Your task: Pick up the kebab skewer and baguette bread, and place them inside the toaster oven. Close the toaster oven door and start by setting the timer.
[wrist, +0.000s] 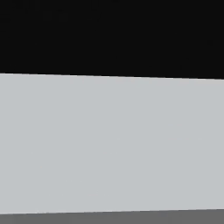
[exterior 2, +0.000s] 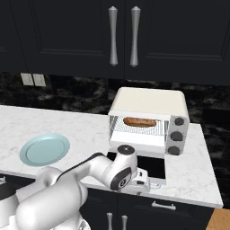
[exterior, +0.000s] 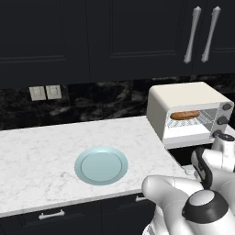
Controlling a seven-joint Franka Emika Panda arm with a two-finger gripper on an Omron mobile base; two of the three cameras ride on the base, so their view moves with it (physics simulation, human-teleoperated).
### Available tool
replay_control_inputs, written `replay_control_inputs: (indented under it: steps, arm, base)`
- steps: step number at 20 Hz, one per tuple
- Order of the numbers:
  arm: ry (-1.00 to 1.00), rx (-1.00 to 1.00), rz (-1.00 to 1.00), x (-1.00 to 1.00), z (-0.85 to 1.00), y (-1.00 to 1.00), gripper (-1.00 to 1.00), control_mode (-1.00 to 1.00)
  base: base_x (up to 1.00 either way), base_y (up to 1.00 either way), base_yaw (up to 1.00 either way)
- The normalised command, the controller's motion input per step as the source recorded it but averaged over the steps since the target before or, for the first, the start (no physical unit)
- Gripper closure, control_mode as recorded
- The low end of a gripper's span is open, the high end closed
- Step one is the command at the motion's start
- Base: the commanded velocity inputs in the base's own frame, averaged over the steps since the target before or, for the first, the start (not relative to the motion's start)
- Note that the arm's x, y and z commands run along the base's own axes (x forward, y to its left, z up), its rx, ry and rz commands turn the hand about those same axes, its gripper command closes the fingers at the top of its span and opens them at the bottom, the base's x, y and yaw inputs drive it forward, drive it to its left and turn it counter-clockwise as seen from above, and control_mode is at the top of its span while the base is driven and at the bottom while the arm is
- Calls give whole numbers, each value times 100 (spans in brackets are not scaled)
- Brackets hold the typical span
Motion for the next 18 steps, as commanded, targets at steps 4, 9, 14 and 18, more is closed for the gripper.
replay_control_inputs:
  steps: [4, 9, 14, 18]
  arm:
    - [-1, 1, 0, 39, 0, 0, -100, -100]
    - [0, 0, 0, 63, 1, 0, -100, -100]
    - [0, 0, 0, 77, 14, 2, -100, -100]
    - [0, 1, 0, 76, 11, 0, -100, -100]
  base:
    - [0, 0, 0]
    - [0, 0, 0]
    - [0, 0, 0]
    - [0, 0, 0]
